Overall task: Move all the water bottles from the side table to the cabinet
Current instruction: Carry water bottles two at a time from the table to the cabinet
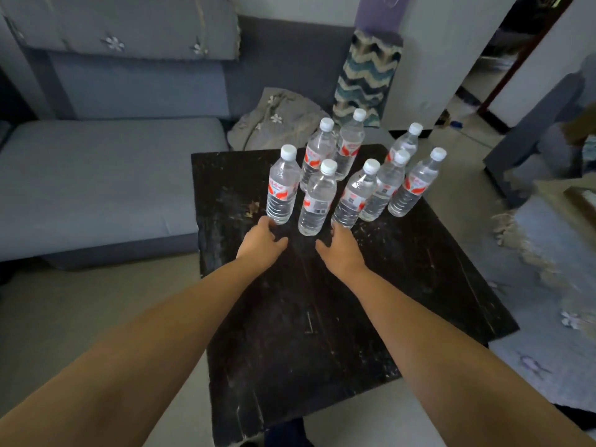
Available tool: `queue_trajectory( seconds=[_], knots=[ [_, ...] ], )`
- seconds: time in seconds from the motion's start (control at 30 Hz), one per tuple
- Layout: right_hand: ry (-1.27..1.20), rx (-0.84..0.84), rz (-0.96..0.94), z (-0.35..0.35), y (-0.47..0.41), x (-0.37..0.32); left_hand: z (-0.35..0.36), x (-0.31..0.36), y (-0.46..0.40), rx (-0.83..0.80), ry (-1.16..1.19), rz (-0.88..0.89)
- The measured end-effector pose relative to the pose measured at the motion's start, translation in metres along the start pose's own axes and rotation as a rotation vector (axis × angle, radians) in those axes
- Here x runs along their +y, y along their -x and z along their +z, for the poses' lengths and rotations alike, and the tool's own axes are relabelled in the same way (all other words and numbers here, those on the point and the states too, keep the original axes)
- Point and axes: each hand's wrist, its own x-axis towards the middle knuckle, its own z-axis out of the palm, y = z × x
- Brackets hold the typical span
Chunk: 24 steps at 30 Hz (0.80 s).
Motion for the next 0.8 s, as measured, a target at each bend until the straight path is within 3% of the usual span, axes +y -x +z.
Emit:
queue_trajectory(
  seconds=[0.23,0.53,0.8],
  knots=[
    [-0.289,0.174,0.003,0.045,-0.075,0.023,0.033,-0.010,-0.086,0.227,0.206,-0.059],
    [-0.636,0.223,-0.020,0.073,-0.122,0.040,0.061,-0.014,-0.149,0.255,0.512,0.046],
    [-0.631,0.202,-0.022,0.072,-0.118,0.045,0.058,-0.019,-0.140,0.212,0.439,-0.002]
  ],
)
